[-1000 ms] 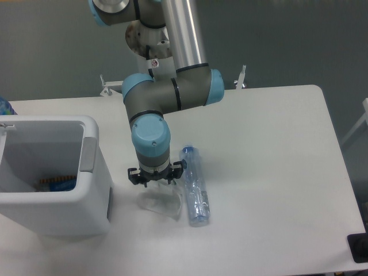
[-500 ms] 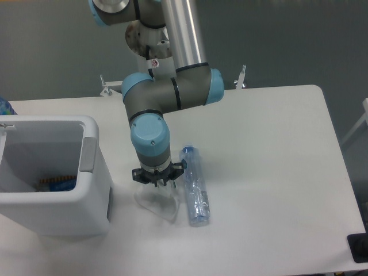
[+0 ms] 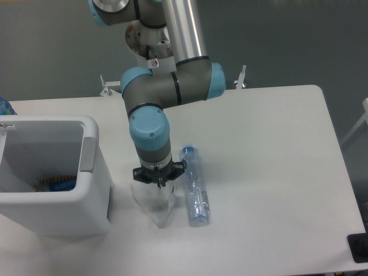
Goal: Place the trash in the trash can
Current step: 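Lower the gripper onto the crumpled white tissue and close on it, then lift the tissue and carry it over the white trash bin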
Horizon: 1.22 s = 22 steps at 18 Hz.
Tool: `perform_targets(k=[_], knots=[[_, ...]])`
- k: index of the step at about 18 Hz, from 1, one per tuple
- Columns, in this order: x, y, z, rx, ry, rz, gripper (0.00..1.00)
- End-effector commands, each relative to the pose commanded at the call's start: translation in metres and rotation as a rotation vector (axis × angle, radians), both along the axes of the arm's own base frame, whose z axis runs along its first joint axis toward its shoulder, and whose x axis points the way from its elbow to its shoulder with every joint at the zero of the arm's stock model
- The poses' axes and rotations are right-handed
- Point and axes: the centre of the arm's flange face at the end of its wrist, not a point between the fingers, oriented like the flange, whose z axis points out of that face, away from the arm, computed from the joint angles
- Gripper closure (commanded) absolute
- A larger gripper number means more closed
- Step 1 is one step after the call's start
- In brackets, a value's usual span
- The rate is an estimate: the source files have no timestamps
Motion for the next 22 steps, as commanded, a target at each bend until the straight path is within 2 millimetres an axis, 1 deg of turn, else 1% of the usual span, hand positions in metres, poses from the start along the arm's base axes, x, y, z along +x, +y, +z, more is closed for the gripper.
perform_targets(k=[1,4,6,9,10,11,12,14,16,17,19,20,22], knots=[[0.0,0.0,0.001,0.002,0.0,0.001,0.87],[-0.002,0.001,0.012,0.021,0.011,0.006,0.89],[-0.002,0.003,0.016,0.028,0.015,0.009,0.96],[-0.003,0.003,0.018,0.032,0.017,0.012,0.96],[-0.005,0.004,0.028,0.047,0.028,0.015,0.96],[-0.009,0.006,0.042,0.069,0.042,0.019,0.96],[-0.013,0.009,0.059,0.101,0.056,0.022,0.96],[-0.025,0.019,0.109,0.212,0.075,0.057,0.96],[-0.045,0.024,0.151,0.314,0.081,0.109,0.96],[-0.053,0.024,0.169,0.347,0.093,0.125,0.96],[-0.06,0.024,0.196,0.392,0.119,0.144,0.96],[-0.063,0.023,0.206,0.411,0.125,0.147,0.96],[-0.064,0.027,0.223,0.465,0.105,0.141,0.96]])
